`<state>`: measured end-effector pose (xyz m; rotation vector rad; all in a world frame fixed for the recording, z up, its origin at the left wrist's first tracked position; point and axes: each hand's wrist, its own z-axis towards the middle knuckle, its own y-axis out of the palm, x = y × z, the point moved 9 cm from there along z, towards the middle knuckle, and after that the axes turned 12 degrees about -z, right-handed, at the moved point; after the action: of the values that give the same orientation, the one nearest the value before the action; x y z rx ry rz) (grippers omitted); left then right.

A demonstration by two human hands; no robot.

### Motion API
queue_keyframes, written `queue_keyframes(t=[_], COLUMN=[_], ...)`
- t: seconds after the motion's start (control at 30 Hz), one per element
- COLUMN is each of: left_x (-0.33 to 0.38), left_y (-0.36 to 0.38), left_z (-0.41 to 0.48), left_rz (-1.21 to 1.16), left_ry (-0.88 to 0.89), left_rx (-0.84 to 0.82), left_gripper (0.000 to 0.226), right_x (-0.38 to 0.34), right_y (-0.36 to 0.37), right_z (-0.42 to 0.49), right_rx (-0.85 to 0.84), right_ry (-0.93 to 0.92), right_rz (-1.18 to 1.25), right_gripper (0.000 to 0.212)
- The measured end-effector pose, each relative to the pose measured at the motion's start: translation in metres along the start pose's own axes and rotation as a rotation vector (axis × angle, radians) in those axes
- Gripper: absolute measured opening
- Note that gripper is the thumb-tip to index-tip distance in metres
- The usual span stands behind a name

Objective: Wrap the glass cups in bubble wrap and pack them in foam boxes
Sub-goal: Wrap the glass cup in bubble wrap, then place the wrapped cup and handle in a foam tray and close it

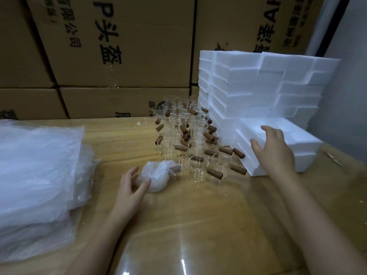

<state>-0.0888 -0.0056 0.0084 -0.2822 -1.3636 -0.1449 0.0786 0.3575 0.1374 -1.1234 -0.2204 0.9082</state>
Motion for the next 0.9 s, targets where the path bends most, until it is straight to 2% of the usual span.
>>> queue_keyframes(t=[0.07,0.1,0.2,0.33,0.47,0.57,0.7,0.9], left_x=[0.001,0.001,0.001,0.006,0.01,0.013,0.019,0.057], left_y=[0.007,0.011,0.015,0.017,0.021,0.027,0.033,0.004], left_z=[-0.001,-0.002,-0.002,-0.002,0.002,0.005,0.007,-0.007], left_rz=[0.056,0.08,0.149,0.301,0.193,0.185,0.178,-0.064], left_ry=[-0.008,-0.011,-0.013,0.026,0.056,0.063,0.07,0.138], left_rx=[-0.057,-0.089,-0.135,-0.061,-0.027,0.001,0.032,0.057], left_gripper=[0.07,0.078,0.101,0.116,0.111,0.101,0.088,0.086], right_x=[0.021,0.024,0.024,0.02,0.005,-0.03,-0.073,-0.097], right_y=[0.024,0.031,0.037,0.022,-0.012,-0.027,-0.012,0.023], right_z=[0.004,0.004,0.008,0.01,-0.005,-0.027,-0.051,-0.078], right_rx=[-0.165,-0.19,-0.15,-0.038,0.184,0.317,0.27,0.197], right_ry=[0.071,0.077,0.063,0.071,0.066,-0.063,-0.191,-0.299], right_rz=[-0.158,-0.182,-0.184,-0.1,0.038,0.237,0.411,0.418], right_gripper=[0.055,0.055,0.044,0.037,0.028,0.019,0.017,0.019])
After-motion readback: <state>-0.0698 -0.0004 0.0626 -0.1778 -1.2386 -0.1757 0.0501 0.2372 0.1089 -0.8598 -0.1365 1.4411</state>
